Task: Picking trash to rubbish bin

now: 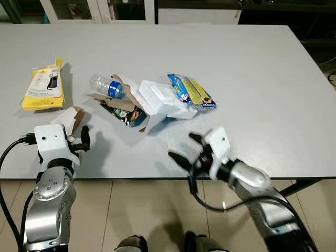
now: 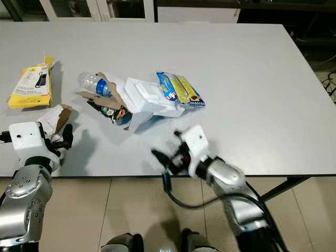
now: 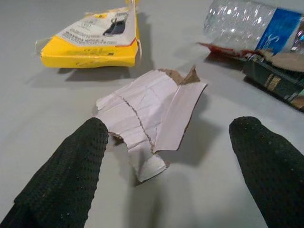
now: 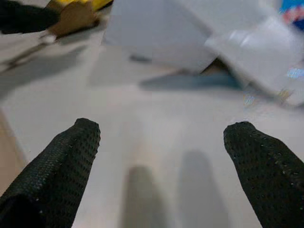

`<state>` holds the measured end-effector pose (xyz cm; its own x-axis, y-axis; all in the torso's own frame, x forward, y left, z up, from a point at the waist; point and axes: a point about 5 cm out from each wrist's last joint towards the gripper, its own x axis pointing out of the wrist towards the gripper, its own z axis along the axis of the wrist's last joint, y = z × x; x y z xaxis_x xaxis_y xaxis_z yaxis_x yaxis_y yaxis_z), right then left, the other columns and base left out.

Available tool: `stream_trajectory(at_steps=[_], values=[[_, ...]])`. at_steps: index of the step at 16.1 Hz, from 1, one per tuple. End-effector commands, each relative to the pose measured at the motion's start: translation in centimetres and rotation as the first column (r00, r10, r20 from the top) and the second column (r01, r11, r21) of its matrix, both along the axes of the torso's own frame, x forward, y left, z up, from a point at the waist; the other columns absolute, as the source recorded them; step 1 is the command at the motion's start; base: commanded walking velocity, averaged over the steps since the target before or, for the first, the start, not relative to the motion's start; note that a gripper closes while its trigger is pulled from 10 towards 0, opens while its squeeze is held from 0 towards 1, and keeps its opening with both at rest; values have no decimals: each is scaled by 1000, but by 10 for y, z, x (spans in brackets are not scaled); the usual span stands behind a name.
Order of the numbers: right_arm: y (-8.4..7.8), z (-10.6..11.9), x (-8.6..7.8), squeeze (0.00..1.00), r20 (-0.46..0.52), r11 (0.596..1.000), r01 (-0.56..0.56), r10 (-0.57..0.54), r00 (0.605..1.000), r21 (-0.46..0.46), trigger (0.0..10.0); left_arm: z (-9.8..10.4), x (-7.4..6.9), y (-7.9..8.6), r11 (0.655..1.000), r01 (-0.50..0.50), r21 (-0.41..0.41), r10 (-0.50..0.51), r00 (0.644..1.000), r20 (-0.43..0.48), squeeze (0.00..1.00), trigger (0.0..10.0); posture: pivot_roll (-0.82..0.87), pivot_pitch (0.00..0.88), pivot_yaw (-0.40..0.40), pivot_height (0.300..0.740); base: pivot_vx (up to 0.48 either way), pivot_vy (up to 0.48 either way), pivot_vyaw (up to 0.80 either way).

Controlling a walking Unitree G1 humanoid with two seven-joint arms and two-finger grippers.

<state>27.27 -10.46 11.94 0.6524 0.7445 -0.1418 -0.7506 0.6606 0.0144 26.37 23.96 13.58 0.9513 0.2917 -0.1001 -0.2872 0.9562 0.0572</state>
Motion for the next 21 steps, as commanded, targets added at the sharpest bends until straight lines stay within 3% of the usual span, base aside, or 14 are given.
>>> stream_trajectory(at_steps=[1, 6, 11, 21], values=[[2, 5, -3, 1000, 8, 999, -38, 38, 999, 7, 10000, -2, 0, 4, 1000, -1, 0, 1, 1000, -7, 0, 10000, -23, 203, 14, 740, 0, 0, 0], [0, 8, -3, 1000, 7, 1000, -31, 31, 999, 2, 10000, -10, 4, 14, 1000, 18, -9, -18, 998, -54, 0, 10000, -32, 209, 15, 740, 0, 0, 0], [2, 6, -14, 1000, 2, 999, -41, 41, 999, 1, 10000, -15, 8, 23, 999, 37, 3, -37, 996, -86, 0, 10000, -43, 227, 24, 740, 0, 0, 0], [4, 5, -22, 1000, -4, 999, -44, 44, 999, -5, 10000, 8, 25, 16, 991, 127, 32, -126, 992, -18, 0, 10000, -55, 249, 27, 740, 0, 0, 0]])
